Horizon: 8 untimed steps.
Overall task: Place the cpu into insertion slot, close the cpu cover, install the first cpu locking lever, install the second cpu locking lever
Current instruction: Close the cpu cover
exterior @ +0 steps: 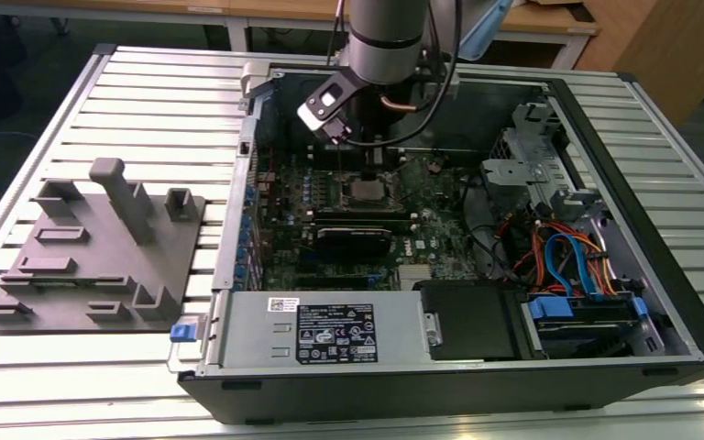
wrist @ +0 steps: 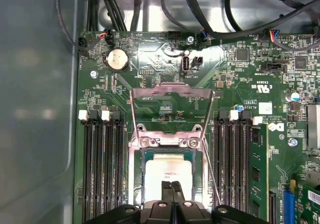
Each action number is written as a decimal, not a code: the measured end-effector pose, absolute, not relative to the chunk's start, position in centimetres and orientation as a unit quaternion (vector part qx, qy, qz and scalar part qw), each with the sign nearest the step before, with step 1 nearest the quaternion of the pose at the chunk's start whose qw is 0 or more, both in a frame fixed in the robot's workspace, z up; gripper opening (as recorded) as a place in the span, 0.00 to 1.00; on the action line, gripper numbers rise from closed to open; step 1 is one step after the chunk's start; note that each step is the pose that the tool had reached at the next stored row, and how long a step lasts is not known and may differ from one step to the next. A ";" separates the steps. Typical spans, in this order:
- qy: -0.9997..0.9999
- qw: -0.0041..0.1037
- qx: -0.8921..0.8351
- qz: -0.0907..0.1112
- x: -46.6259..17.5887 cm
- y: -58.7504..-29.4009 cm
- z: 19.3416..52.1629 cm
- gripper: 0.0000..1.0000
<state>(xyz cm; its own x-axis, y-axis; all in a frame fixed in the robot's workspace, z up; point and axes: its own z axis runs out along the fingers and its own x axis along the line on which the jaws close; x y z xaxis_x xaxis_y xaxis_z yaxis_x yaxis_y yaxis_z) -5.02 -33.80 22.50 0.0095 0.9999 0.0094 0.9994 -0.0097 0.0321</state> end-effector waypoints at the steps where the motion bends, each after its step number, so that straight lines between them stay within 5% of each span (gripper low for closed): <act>1: 0.704 0.008 0.710 0.015 -5.0 -33.8 22.6 0.10; 8: 0.704 0.009 0.710 0.014 -5.0 -33.8 23.3 0.10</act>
<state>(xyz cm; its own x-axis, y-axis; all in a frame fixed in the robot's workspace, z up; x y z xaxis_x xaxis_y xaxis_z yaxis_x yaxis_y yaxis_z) -5.02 -33.80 23.26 0.0095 0.9999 0.0083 0.9994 -0.0097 0.0321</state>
